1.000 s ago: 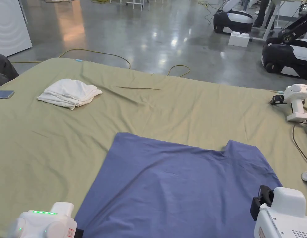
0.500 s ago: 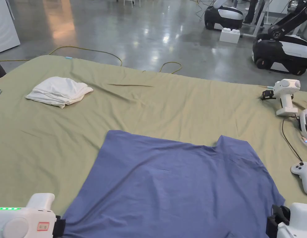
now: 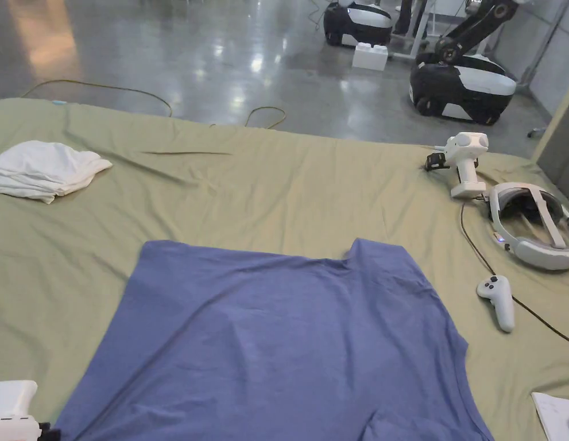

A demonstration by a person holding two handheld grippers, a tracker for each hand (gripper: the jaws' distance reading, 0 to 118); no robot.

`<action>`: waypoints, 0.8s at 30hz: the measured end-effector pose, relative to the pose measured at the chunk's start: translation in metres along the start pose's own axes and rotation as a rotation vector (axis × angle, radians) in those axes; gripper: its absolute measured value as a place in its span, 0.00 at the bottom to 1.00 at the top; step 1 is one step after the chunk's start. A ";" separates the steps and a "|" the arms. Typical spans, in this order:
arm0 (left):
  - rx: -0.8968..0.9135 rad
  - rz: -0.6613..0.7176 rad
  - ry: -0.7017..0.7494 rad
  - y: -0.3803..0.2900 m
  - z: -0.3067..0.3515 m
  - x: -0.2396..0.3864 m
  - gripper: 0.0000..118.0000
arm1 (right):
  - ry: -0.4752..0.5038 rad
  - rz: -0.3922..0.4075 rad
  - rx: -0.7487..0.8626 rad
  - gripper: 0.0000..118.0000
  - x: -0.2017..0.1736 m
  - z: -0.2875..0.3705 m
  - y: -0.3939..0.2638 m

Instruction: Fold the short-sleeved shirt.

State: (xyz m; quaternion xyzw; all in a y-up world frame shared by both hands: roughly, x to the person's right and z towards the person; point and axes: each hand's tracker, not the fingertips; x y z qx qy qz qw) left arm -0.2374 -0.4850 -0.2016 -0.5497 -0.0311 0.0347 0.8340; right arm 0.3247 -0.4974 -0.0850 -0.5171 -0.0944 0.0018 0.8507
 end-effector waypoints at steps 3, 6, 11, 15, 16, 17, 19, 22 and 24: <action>-0.014 0.005 0.000 -0.004 -0.004 0.000 0.06 | 0.060 -0.010 -0.046 0.45 -0.002 -0.017 -0.004; -0.021 0.018 -0.007 -0.006 -0.005 0.000 0.06 | 0.060 -0.001 -0.079 0.31 -0.009 -0.036 -0.006; -0.025 0.025 -0.015 -0.006 -0.006 -0.001 0.06 | 0.077 -0.015 -0.057 0.05 -0.011 -0.038 -0.007; -0.021 0.027 -0.019 -0.005 -0.001 0.001 0.06 | 0.046 0.006 -0.036 0.04 -0.010 -0.018 -0.004; -0.018 0.027 -0.024 -0.005 0.001 0.001 0.06 | 0.033 0.007 -0.019 0.03 -0.008 -0.010 -0.002; -0.014 0.028 -0.031 -0.004 0.004 0.001 0.06 | 0.027 0.008 -0.001 0.03 -0.007 -0.002 0.000; 0.005 0.038 -0.053 -0.001 0.008 -0.001 0.06 | 0.006 0.016 0.045 0.03 -0.005 0.016 0.008; 0.058 0.063 -0.092 0.009 0.017 0.000 0.06 | -0.004 0.020 0.100 0.03 -0.003 0.032 0.028; 0.096 0.074 -0.120 0.022 0.015 -0.004 0.06 | -0.006 0.025 0.140 0.03 -0.007 0.040 0.045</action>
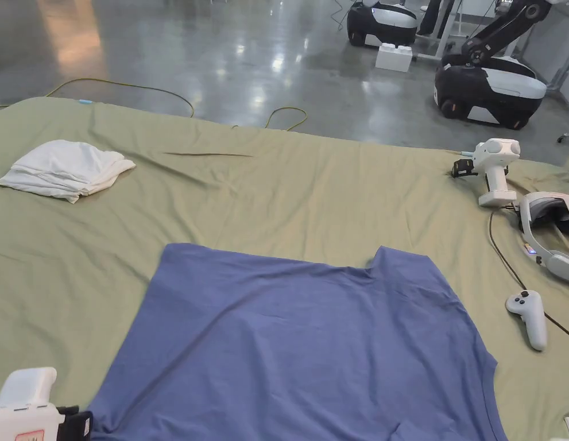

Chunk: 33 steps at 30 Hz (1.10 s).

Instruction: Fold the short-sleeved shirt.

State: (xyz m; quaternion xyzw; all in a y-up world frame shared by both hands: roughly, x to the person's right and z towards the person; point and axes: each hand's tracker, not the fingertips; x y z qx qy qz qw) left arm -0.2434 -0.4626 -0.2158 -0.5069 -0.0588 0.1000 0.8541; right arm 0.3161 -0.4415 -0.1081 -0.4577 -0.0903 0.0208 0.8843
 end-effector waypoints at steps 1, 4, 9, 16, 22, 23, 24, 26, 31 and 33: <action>0.017 0.000 -0.004 0.008 0.000 0.002 0.06 | 0.007 -0.001 0.012 0.03 0.000 -0.002 0.011; 0.047 -0.004 -0.010 0.037 -0.012 0.004 0.06 | -0.003 0.007 0.054 0.03 -0.001 -0.012 0.044; 0.091 -0.019 -0.005 0.092 -0.040 0.009 0.06 | -0.003 -0.008 0.095 0.03 0.002 -0.048 0.094; 0.044 -0.026 0.020 0.146 -0.086 0.021 0.06 | 0.020 -0.046 0.051 0.03 0.007 -0.121 0.135; 0.013 -0.006 0.035 0.158 -0.104 0.029 0.06 | 0.019 -0.055 0.020 0.03 0.004 -0.152 0.142; 0.008 -0.005 0.037 0.157 -0.104 0.030 0.06 | 0.025 -0.056 0.016 0.04 0.005 -0.156 0.143; 0.004 -0.001 0.041 0.156 -0.105 0.031 0.06 | 0.032 -0.055 0.006 0.05 0.003 -0.157 0.143; -0.013 0.027 0.034 0.156 -0.106 0.031 0.10 | 0.025 -0.041 -0.008 0.18 0.001 -0.162 0.141; 0.024 0.017 0.038 0.150 -0.086 0.039 0.46 | -0.012 -0.069 0.048 0.48 -0.003 -0.143 0.137; 0.063 -0.007 0.026 0.147 -0.072 0.046 0.46 | -0.016 -0.083 0.113 0.51 -0.007 -0.127 0.139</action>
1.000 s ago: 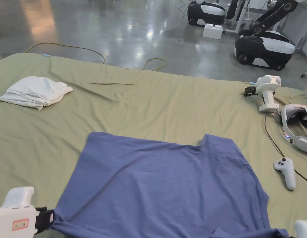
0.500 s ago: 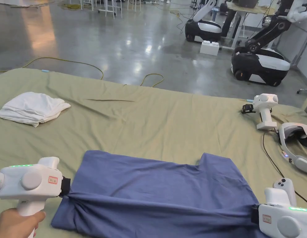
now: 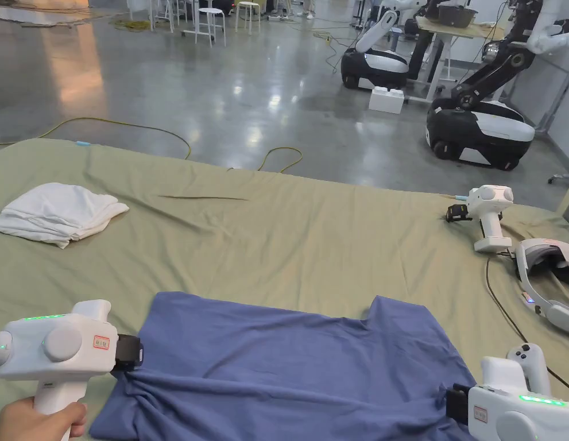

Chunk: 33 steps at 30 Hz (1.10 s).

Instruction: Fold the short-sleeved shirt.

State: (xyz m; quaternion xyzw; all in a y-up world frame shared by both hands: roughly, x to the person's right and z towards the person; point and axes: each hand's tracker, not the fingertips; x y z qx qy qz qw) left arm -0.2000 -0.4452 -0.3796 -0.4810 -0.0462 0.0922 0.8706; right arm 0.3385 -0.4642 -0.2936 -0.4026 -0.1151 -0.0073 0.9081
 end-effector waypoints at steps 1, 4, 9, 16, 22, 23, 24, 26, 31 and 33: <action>0.038 -0.017 -0.014 -0.001 0.008 0.004 0.46 | 0.014 -0.014 0.037 0.51 -0.002 0.009 0.002; 0.150 -0.052 -0.069 -0.002 0.030 0.014 0.46 | 0.059 -0.065 0.176 0.51 -0.008 0.037 0.010; 0.417 -0.163 -0.088 -0.018 0.076 0.046 0.45 | 0.086 -0.083 0.443 0.51 -0.031 0.083 0.015; 0.675 -0.275 0.002 -0.049 0.114 0.074 0.14 | -0.001 -0.054 0.714 0.02 -0.074 0.144 0.001; 0.723 -0.224 -0.017 -0.063 0.115 0.057 0.01 | 0.015 -0.047 0.725 0.00 -0.084 0.149 -0.009; 0.725 -0.212 -0.018 -0.064 0.116 0.051 0.01 | 0.026 -0.050 0.731 0.00 -0.083 0.150 -0.010; 0.721 -0.202 -0.019 -0.065 0.116 0.046 0.01 | 0.035 -0.053 0.735 0.00 -0.082 0.151 -0.011; 0.703 -0.198 -0.006 -0.071 0.115 0.040 0.01 | 0.030 -0.072 0.728 0.00 -0.082 0.152 -0.011; 0.504 -0.170 0.014 -0.076 0.094 0.005 0.01 | 0.027 -0.075 0.701 0.00 -0.076 0.149 -0.012; 0.373 -0.144 0.030 -0.073 0.074 -0.013 0.01 | 0.030 -0.071 0.676 0.00 -0.074 0.146 -0.012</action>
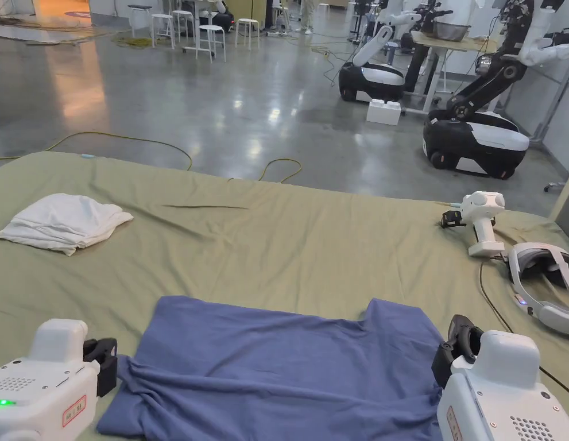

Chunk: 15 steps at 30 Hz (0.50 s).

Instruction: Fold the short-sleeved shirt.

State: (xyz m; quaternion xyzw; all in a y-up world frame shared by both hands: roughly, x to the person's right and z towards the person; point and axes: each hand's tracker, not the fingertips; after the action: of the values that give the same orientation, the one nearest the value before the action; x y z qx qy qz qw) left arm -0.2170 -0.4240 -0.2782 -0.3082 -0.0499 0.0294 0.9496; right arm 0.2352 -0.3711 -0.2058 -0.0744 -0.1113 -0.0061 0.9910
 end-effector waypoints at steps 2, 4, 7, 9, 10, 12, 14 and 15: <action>-0.135 0.032 -0.008 -0.005 -0.017 -0.006 0.01 | 0.003 -0.003 -0.019 0.00 0.002 -0.001 -0.004; -0.236 0.061 0.003 -0.010 -0.034 -0.012 0.04 | 0.005 0.002 -0.040 0.00 0.003 -0.003 -0.008; -0.373 0.108 0.001 -0.018 -0.057 -0.013 0.31 | 0.019 0.006 -0.071 0.00 0.003 -0.004 -0.013; -0.420 0.105 -0.023 -0.020 -0.070 -0.012 0.42 | 0.025 0.013 -0.091 0.00 0.003 -0.006 -0.017; -0.455 0.108 -0.009 -0.021 -0.077 -0.010 0.48 | 0.027 0.017 -0.099 0.00 0.004 -0.006 -0.019; -0.491 0.093 0.027 -0.025 -0.089 -0.006 0.51 | 0.026 0.031 -0.115 0.00 0.003 -0.006 -0.022; -0.532 0.098 0.068 -0.028 -0.097 -0.004 0.51 | 0.028 0.039 -0.131 0.00 0.004 -0.006 -0.024; -0.548 0.111 0.071 -0.031 -0.101 -0.002 0.51 | 0.032 0.043 -0.142 0.00 0.004 -0.006 -0.025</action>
State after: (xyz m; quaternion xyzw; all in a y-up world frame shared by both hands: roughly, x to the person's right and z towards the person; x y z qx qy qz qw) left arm -0.2069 -0.5078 -0.3412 -0.5566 -0.0058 0.0562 0.8289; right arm 0.2397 -0.3972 -0.2071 -0.1469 -0.0930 0.0061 0.9848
